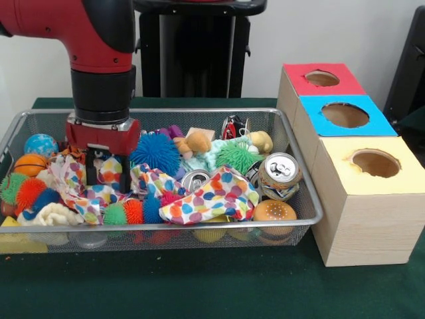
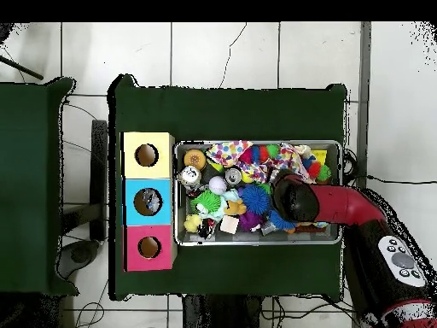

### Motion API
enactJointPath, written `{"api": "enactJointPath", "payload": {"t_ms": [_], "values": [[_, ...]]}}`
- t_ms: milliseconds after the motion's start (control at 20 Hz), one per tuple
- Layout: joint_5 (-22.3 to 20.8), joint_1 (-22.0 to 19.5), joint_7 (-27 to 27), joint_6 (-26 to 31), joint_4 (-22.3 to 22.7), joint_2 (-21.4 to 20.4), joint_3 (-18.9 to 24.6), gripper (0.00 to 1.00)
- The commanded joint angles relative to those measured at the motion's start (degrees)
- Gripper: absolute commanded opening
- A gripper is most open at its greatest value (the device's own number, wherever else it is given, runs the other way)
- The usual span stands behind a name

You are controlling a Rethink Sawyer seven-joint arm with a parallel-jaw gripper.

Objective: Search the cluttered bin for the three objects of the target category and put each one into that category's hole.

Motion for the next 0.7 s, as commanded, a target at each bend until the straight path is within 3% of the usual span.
{"api": "enactJointPath", "payload": {"t_ms": [50,100,400,700], "values": [[-4.37,-1.98,-9.67,2.13,-1.8,3.05,6.63,1.0],[-4.16,-2.33,-8.63,1.34,-1.35,3.11,6.87,0.0],[-4.91,-1.82,-8.93,2.07,-2.17,2.63,6.59,0.0],[-5.23,0.88,-6.02,2.54,-2.01,0.69,3.85,0.0]]}}
